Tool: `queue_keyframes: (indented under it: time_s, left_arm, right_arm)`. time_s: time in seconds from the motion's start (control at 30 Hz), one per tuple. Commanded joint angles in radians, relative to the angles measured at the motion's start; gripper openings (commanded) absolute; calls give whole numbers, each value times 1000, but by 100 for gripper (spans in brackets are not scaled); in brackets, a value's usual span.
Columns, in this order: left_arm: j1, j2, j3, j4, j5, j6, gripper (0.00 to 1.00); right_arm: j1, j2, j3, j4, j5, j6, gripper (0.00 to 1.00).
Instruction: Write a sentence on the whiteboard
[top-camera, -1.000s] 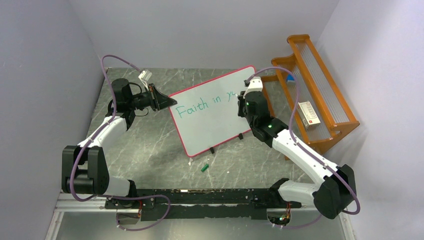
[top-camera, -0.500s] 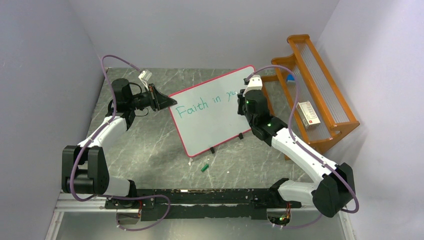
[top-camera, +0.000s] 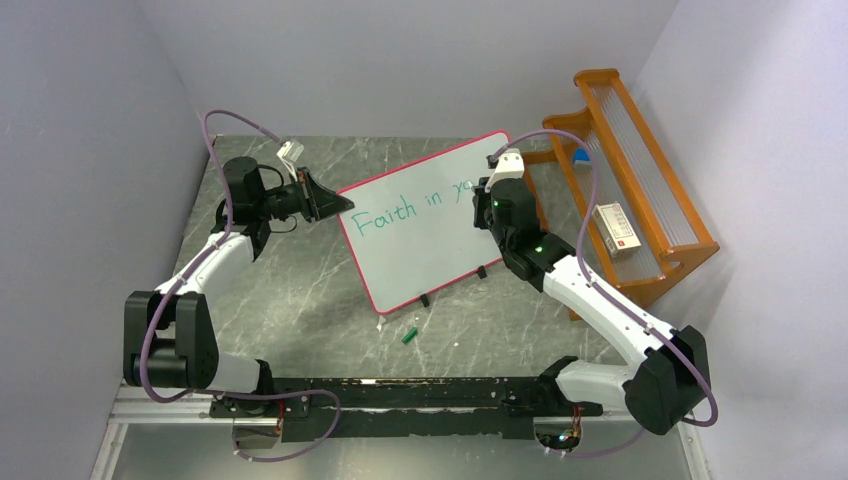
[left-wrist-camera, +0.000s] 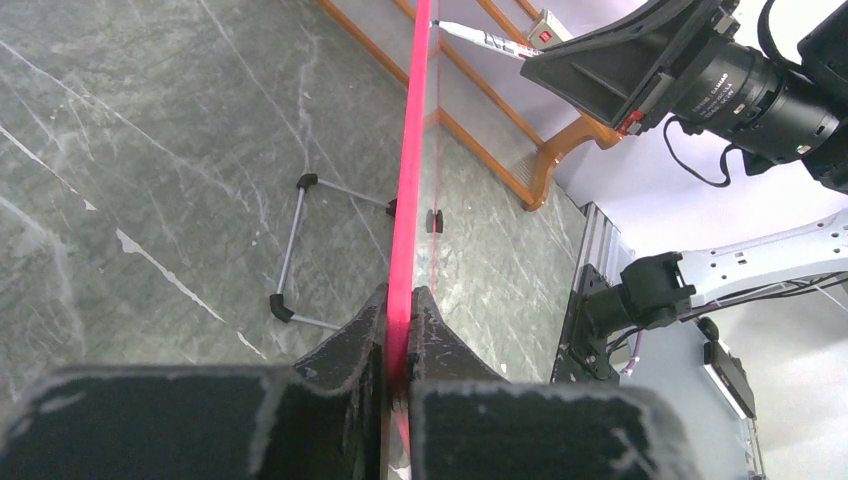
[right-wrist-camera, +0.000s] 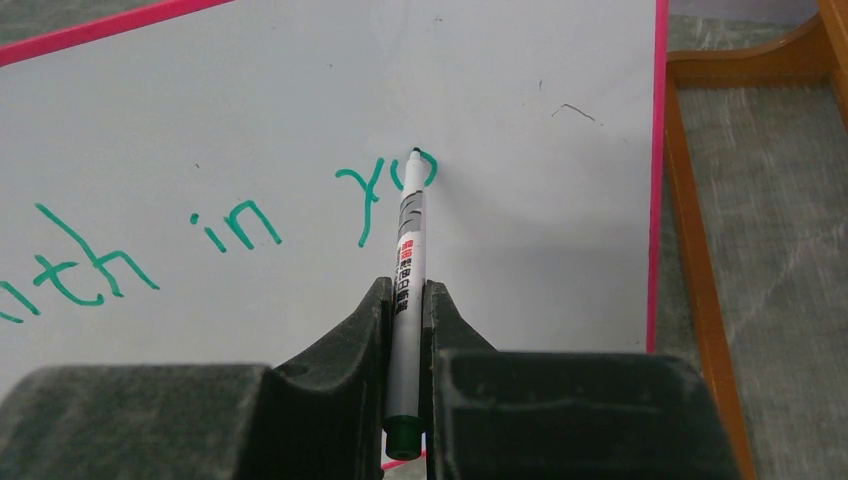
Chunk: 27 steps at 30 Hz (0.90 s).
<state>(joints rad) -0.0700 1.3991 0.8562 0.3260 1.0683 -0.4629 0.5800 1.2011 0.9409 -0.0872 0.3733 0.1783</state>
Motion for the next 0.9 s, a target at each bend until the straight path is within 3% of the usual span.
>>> queue_keyframes:
  time_s: [0.0, 0.87]
  left_arm:
    - [-25, 32, -8, -93, -16, 73, 5]
    - [-25, 27, -8, -91, -18, 72, 5]
  right_arm:
    - [-6, 0, 25, 15, -43, 0, 0]
    - [-6, -57, -16, -58, -41, 20, 0]
